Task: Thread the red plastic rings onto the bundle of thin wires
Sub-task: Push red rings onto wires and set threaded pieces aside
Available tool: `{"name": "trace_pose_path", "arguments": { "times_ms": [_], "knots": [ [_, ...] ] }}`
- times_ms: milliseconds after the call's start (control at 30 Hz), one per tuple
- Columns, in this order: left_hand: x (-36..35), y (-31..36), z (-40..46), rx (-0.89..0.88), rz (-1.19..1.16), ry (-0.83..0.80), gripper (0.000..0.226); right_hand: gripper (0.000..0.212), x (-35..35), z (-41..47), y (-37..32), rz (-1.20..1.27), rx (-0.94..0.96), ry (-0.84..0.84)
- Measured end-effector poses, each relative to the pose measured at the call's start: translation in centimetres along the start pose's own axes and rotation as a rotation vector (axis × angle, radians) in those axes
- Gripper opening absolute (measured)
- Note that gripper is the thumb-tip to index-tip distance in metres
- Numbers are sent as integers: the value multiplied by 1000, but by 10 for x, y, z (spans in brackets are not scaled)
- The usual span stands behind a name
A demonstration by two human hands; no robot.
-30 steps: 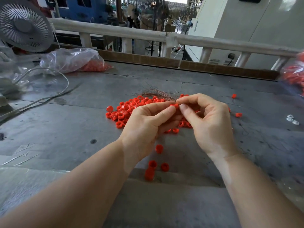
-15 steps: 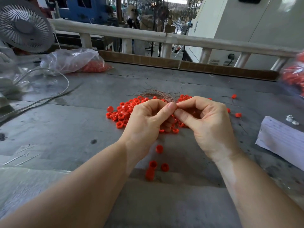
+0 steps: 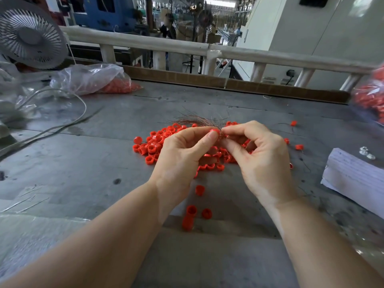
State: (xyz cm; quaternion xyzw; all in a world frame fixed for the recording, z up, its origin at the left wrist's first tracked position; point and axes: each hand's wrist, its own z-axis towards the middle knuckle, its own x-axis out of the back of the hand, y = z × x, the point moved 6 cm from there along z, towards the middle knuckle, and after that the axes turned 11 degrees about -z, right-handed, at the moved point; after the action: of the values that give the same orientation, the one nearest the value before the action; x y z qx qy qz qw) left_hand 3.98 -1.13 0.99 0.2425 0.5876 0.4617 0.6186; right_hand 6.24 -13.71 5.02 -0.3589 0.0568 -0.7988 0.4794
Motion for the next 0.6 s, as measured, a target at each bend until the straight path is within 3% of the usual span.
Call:
{"name": "trace_pose_path", "arguments": {
  "times_ms": [367,600],
  "knots": [
    [0,0,0,27,-76,-9,18,7,2,0,1,-21,49,24],
    [-1,-1,1,18,-64,-4,10,6,3,1,3,-55,42,59]
  ]
}}
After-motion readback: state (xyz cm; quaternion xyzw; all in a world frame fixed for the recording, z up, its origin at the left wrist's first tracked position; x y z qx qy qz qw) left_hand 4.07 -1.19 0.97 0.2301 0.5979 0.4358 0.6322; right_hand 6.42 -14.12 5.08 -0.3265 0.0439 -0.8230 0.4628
